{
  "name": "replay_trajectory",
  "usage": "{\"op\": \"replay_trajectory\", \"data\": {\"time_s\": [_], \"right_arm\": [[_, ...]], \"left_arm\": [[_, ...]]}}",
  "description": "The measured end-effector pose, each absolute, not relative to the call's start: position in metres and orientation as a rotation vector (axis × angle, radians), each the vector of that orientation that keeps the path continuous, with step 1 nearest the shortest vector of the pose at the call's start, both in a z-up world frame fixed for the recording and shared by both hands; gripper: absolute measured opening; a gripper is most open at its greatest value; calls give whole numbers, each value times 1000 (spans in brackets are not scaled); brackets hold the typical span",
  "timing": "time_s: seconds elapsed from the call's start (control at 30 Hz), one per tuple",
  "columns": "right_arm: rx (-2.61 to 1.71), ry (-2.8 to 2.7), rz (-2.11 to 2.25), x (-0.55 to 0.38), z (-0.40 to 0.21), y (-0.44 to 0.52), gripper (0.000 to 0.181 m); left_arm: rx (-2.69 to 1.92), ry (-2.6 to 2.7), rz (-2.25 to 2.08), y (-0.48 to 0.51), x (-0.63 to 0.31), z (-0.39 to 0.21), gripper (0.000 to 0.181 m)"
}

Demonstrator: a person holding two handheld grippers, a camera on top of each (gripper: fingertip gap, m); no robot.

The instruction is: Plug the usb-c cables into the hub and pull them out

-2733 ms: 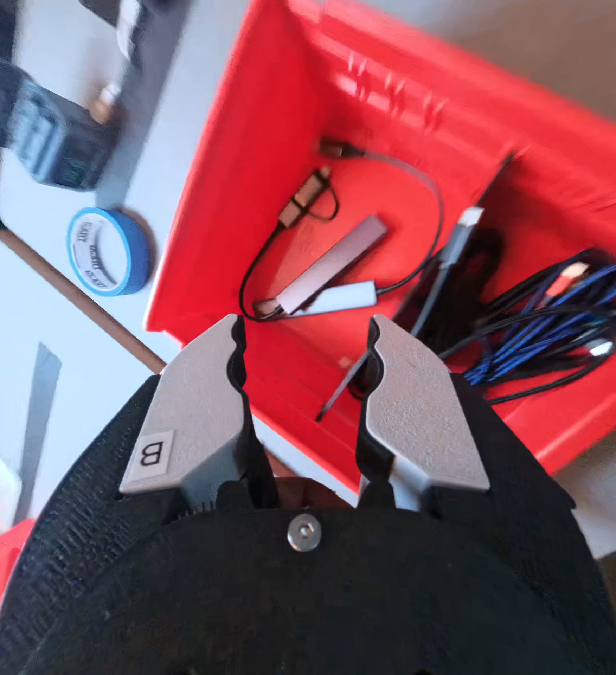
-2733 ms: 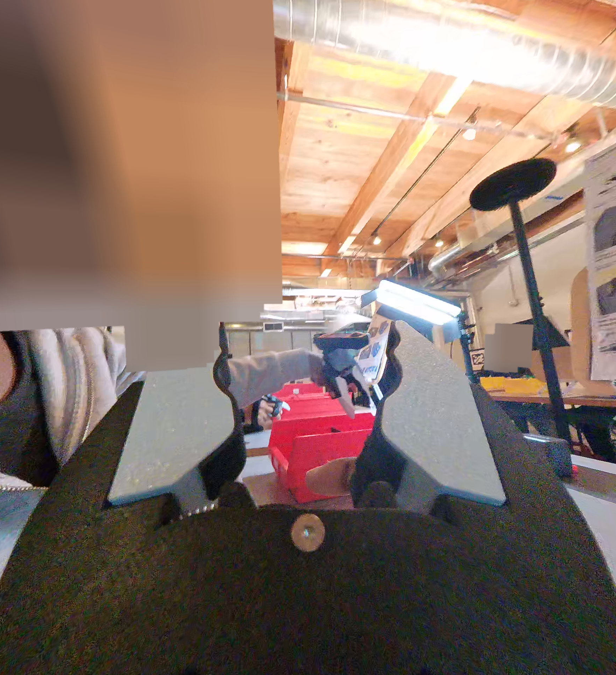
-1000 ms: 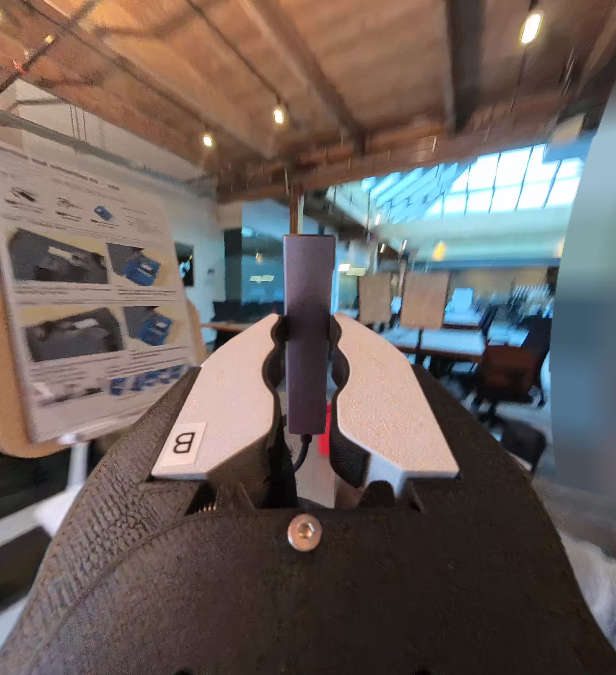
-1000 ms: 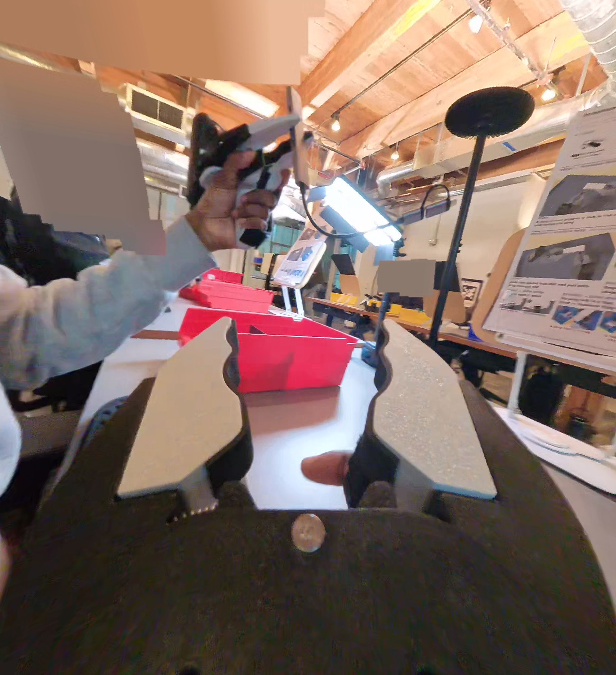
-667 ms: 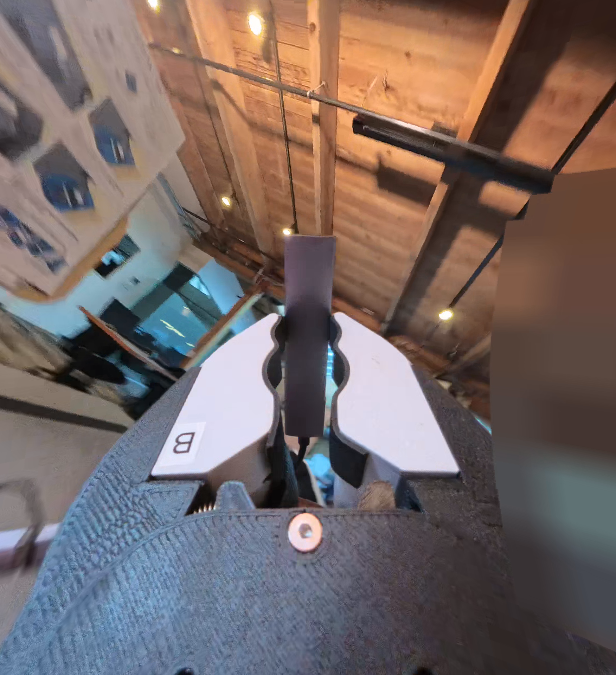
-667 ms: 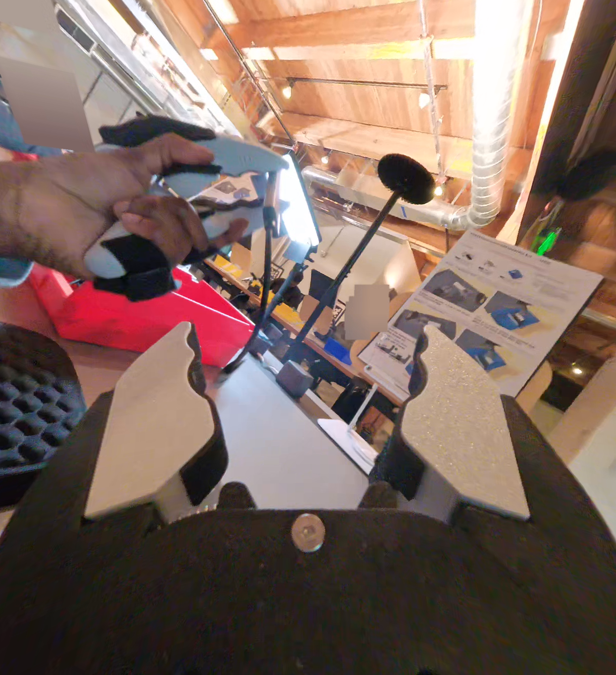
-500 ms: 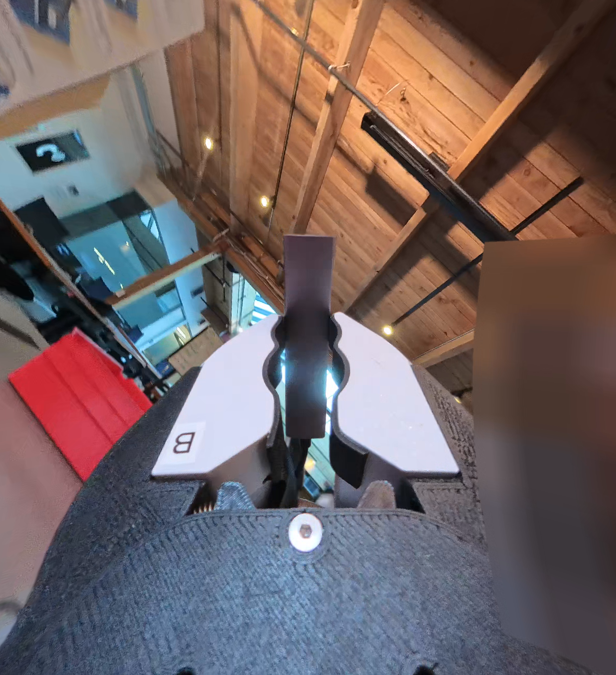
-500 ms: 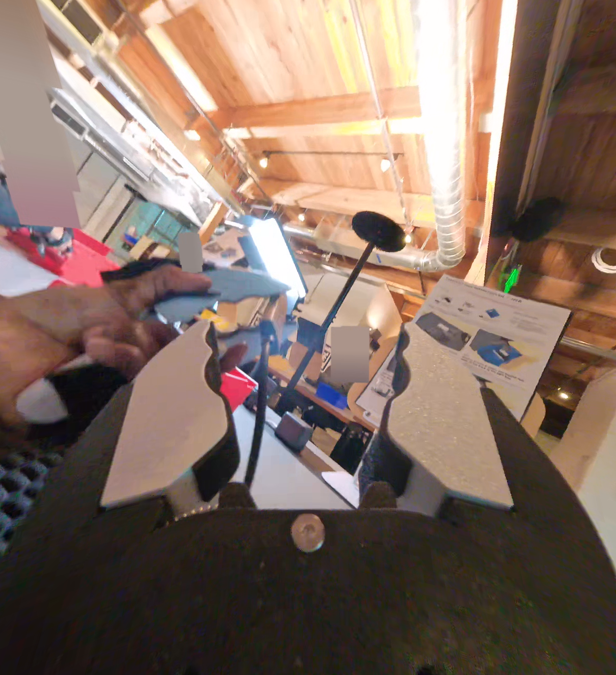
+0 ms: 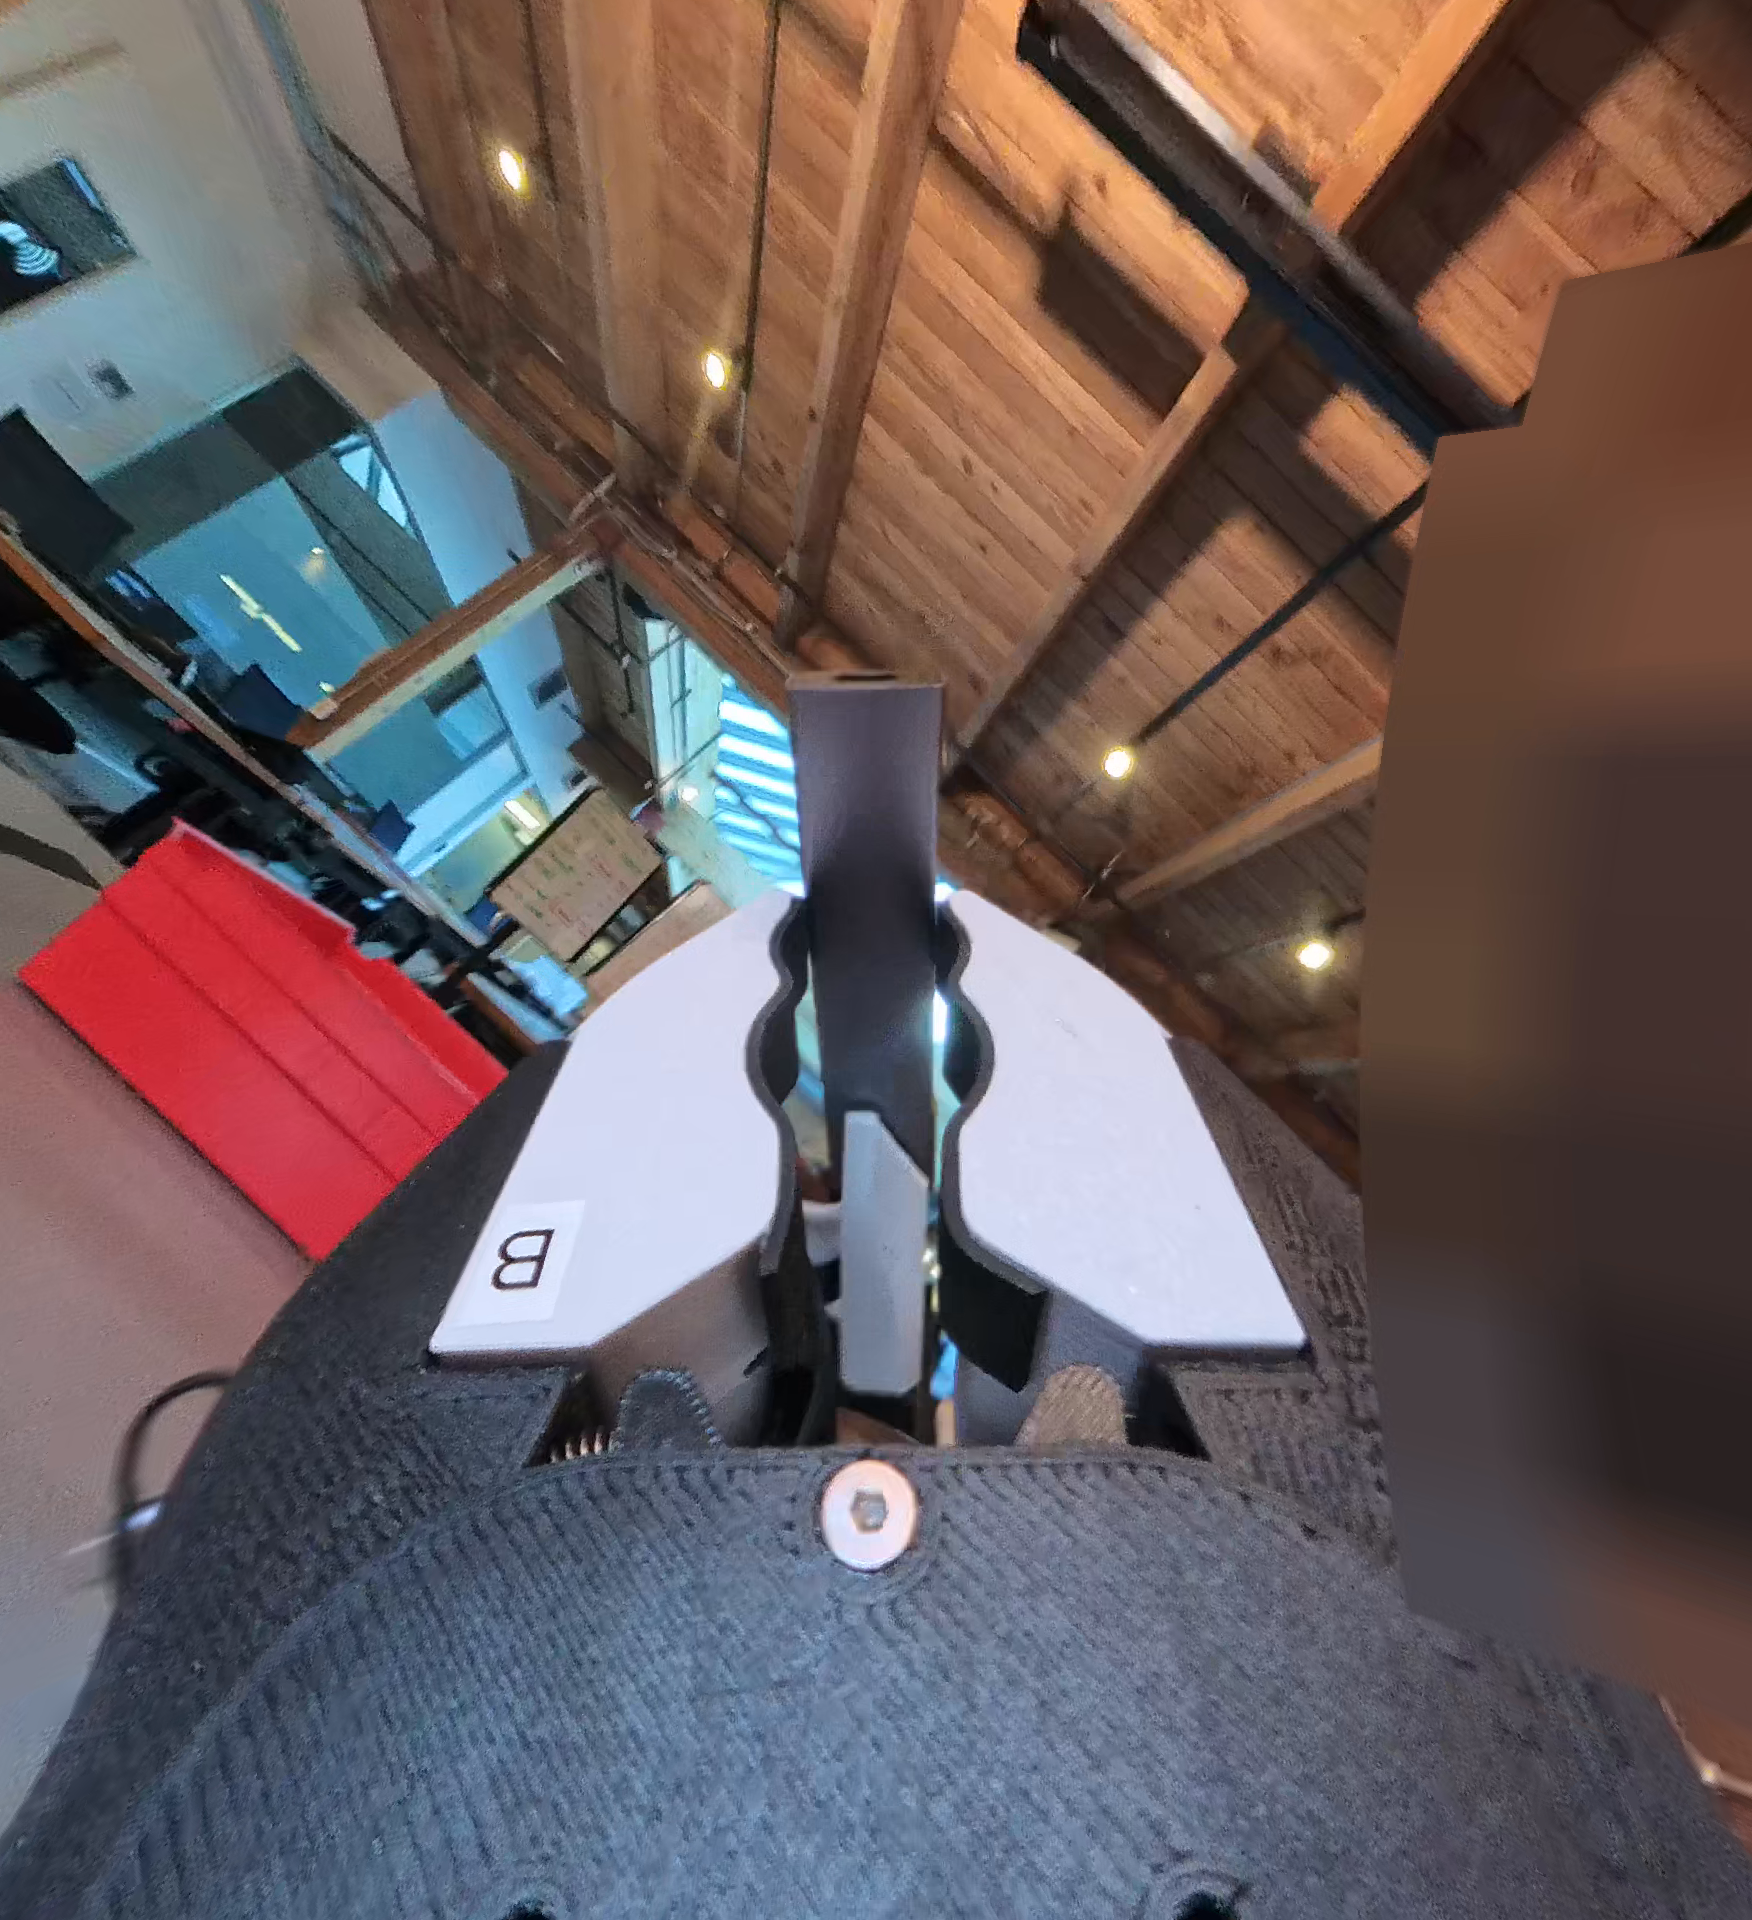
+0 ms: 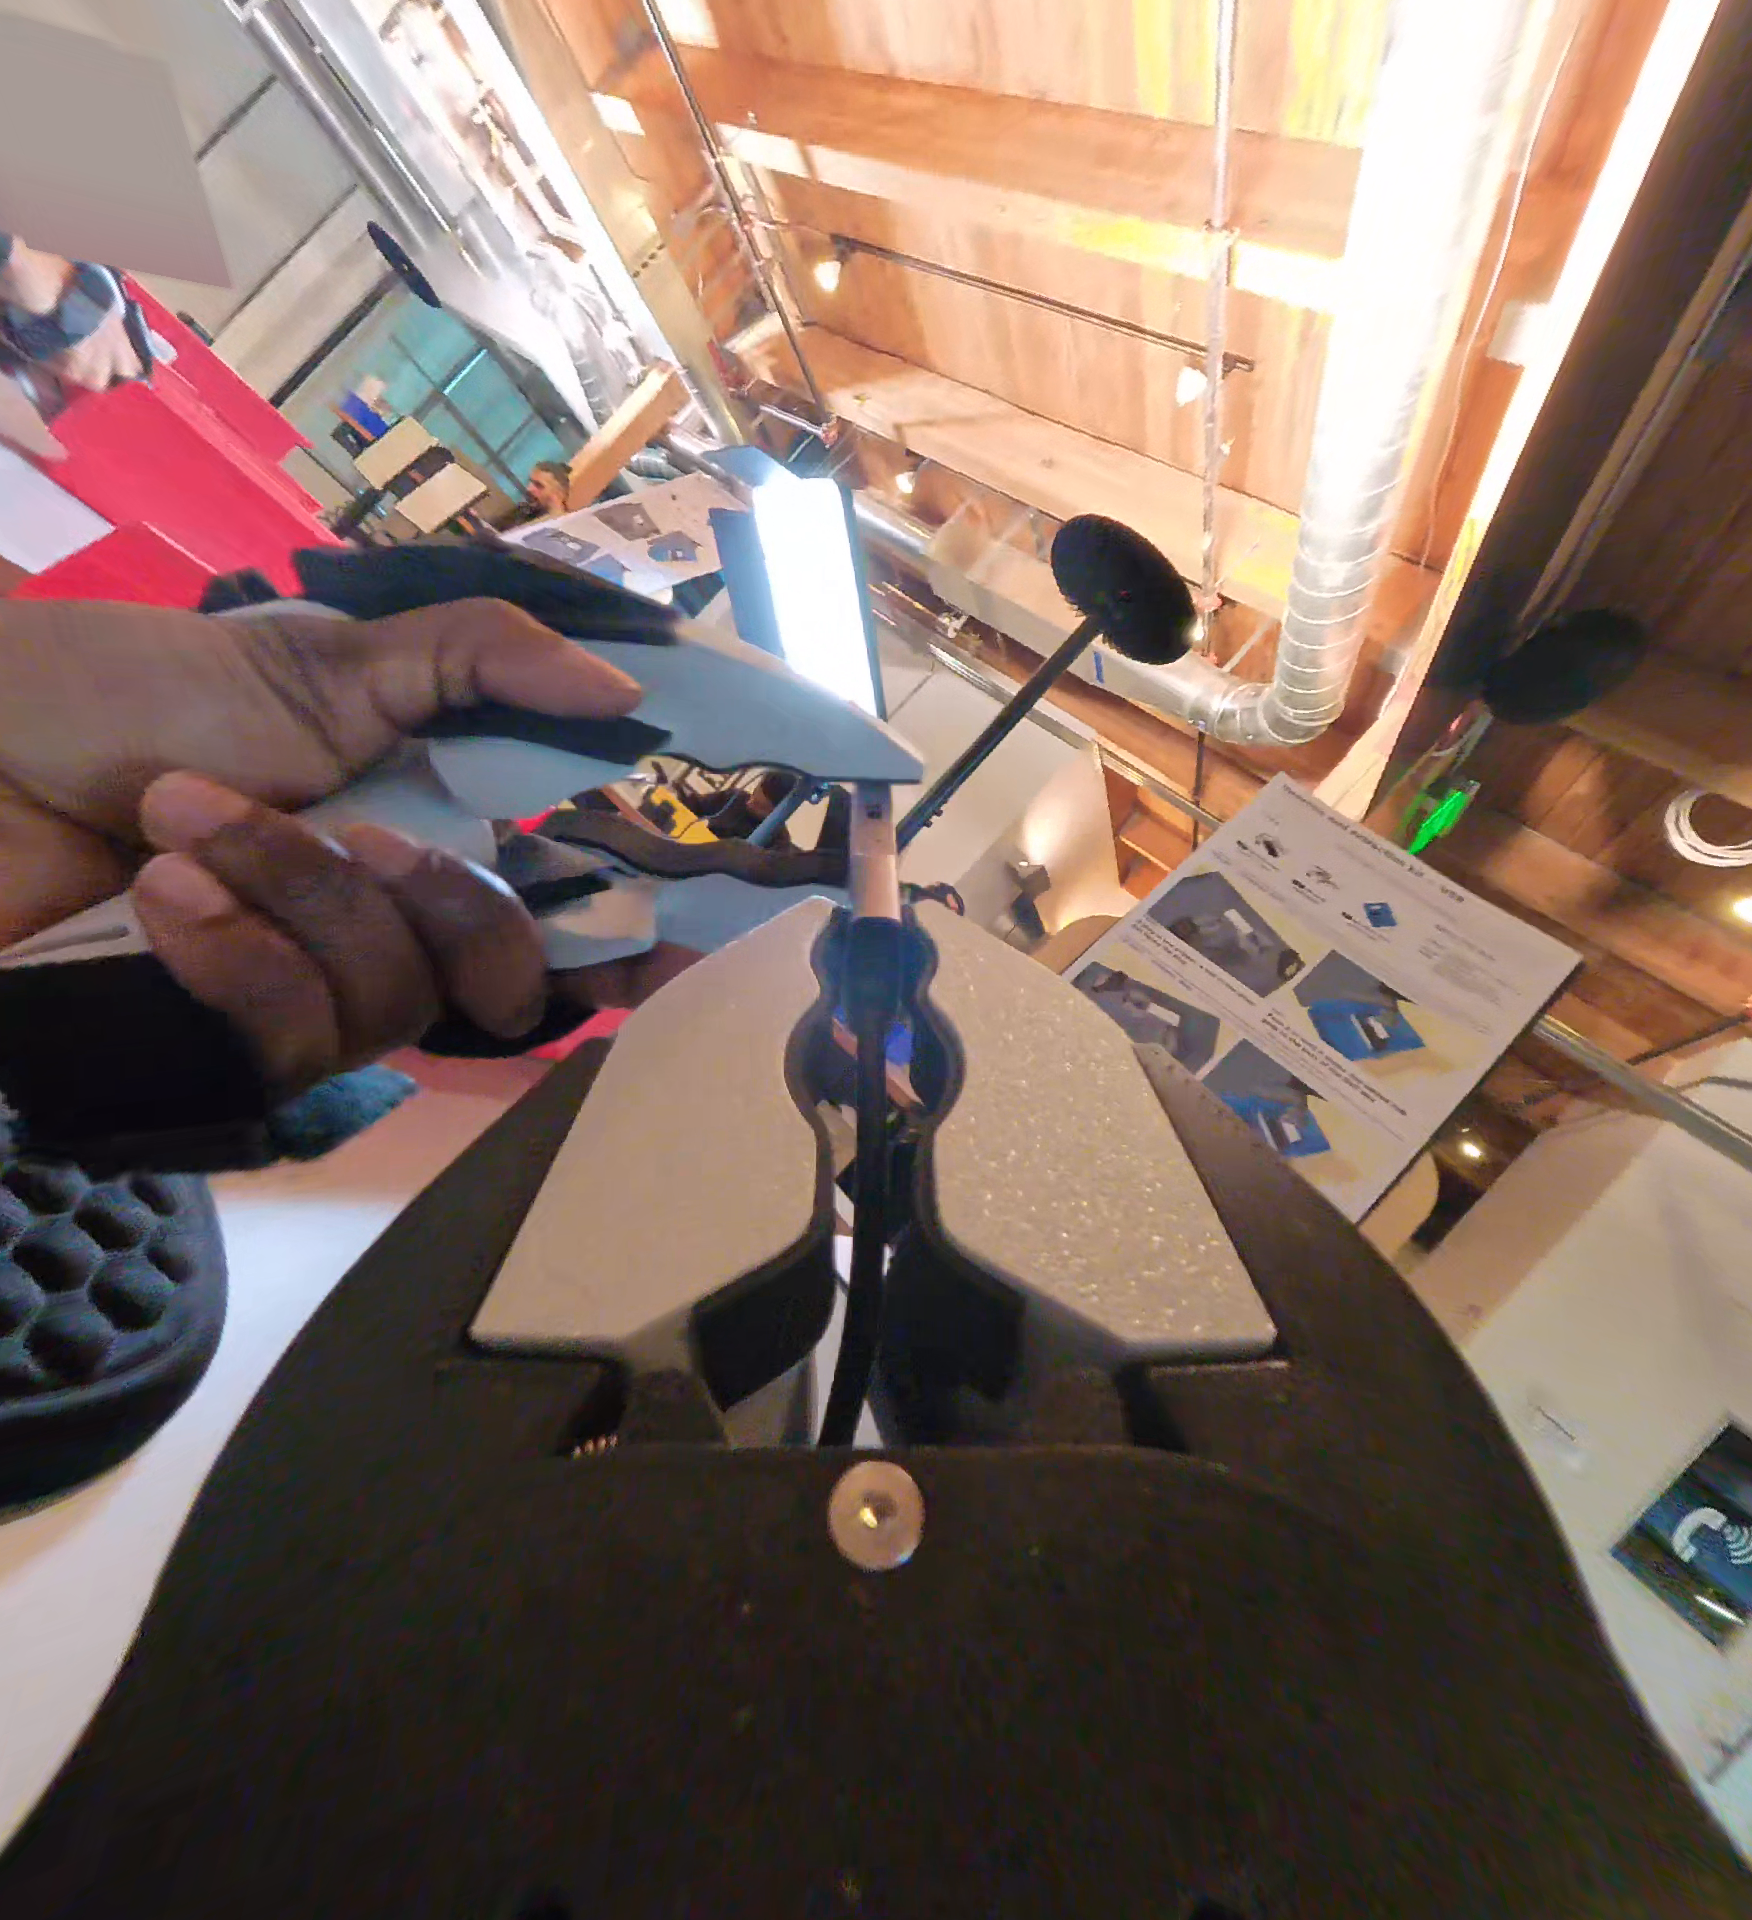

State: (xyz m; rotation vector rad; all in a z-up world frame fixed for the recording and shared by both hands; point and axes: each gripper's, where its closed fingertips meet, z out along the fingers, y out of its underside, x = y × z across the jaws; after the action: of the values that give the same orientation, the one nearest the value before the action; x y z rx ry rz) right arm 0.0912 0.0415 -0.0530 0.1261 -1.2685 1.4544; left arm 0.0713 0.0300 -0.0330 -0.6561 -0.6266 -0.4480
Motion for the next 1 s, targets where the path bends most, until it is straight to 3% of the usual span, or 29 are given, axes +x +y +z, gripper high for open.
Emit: {"op": "replay_trajectory", "data": {"time_s": [0.03, 0.13, 0.17, 0.3, 0.4, 0.53, 0.73, 0.77, 0.9, 1.0], "right_arm": [[128, -1271, 1448, 89, -49, 47, 8], [166, -1295, 1342, 78, -31, 76, 8], [184, -1318, 1270, 72, -25, 87, 8], [362, -1491, 907, 52, -37, 115, 9], [506, -1695, 622, 44, -96, 131, 9], [463, -1916, 580, 53, -171, 144, 9], [451, -2017, 530, 60, -217, 146, 11], [419, -2035, 584, 62, -217, 144, 17], [271, -2060, 820, 65, -196, 138, 75], [169, -1917, 1118, 73, -156, 127, 102]], "left_arm": [[-709, -625, -380, 29, 70, -34, 35], [-918, -603, -42, 17, 69, -40, 93], [-988, -579, 102, 10, 70, -43, 101], [-1206, -456, 688, -26, 76, -51, 106], [-1256, -411, 723, -34, 84, -43, 125], [-1110, -377, 748, -49, 91, -22, 126], [-1208, -383, 801, -42, 87, -32, 126], [-1234, -372, 825, -40, 87, -34, 126], [-1302, -336, 901, -35, 87, -38, 126], [-1277, -317, 916, -41, 92, -30, 126]]}}
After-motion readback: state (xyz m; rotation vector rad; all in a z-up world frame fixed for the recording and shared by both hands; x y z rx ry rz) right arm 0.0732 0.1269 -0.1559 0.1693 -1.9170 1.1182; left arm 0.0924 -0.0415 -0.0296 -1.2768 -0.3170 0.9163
